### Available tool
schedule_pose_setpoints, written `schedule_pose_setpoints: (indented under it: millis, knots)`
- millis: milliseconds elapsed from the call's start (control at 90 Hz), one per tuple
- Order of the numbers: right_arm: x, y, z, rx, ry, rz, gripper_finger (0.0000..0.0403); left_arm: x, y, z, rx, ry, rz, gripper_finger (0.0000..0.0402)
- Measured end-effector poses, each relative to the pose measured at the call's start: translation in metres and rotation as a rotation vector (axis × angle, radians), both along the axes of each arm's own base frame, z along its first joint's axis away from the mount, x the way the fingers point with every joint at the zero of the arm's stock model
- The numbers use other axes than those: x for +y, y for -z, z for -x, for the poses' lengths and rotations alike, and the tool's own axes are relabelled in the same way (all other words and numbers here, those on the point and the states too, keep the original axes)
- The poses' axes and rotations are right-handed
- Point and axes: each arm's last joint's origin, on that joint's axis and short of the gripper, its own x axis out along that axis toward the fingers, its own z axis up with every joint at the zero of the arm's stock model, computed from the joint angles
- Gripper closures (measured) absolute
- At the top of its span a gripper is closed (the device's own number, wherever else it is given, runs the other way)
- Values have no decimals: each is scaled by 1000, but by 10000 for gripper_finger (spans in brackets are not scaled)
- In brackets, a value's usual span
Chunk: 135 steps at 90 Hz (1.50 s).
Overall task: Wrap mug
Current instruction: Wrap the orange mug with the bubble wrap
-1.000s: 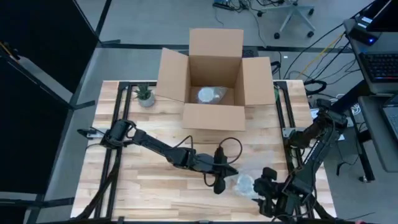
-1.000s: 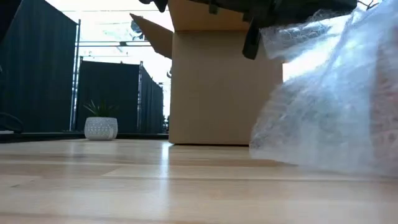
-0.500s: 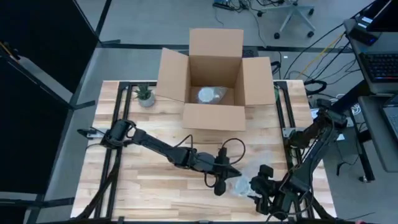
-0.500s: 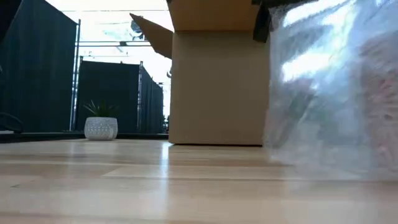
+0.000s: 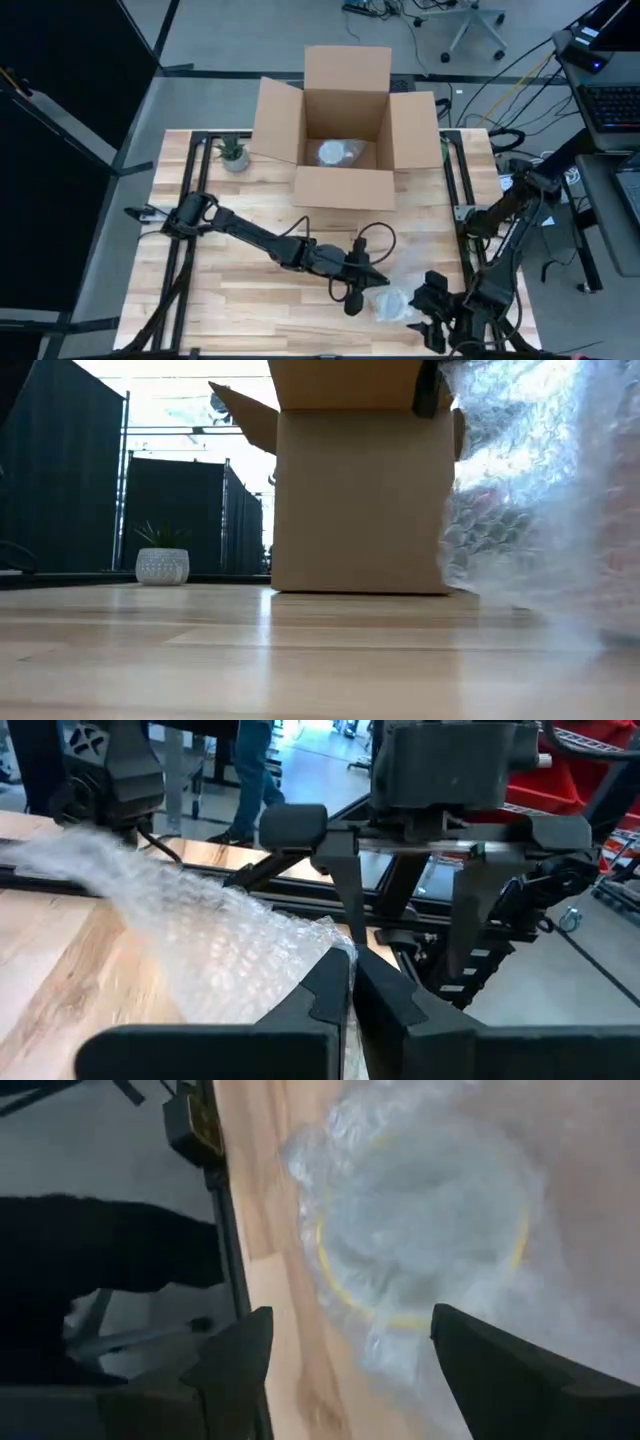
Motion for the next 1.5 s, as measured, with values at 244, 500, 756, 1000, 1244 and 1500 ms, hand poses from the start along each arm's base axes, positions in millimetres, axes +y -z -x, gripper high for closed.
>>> schedule_pose_setpoints:
  millis: [244, 500, 756, 1000, 1244, 1500]
  knots:
    - [-3, 22, -22, 28, 31, 109, 145, 0, 0, 0, 4, 1, -1, 400]
    - [-12, 24, -35, 25, 31, 154, 145, -9, 0, 3, 2, 19, 0, 400]
    - [-19, 24, -42, 28, 41, 169, 145, -23, 1, 8, 7, 79, 4, 400]
    - [-28, 23, -52, 23, 68, 183, 145, -19, 12, 10, 125, 65, -37, 400]
    - [-37, 23, -62, 26, 69, 197, 145, -15, 30, 3, 158, 44, -31, 400]
    - [-41, 12, -59, 60, 10, 127, 145, -17, 52, 1, 222, 47, -34, 400]
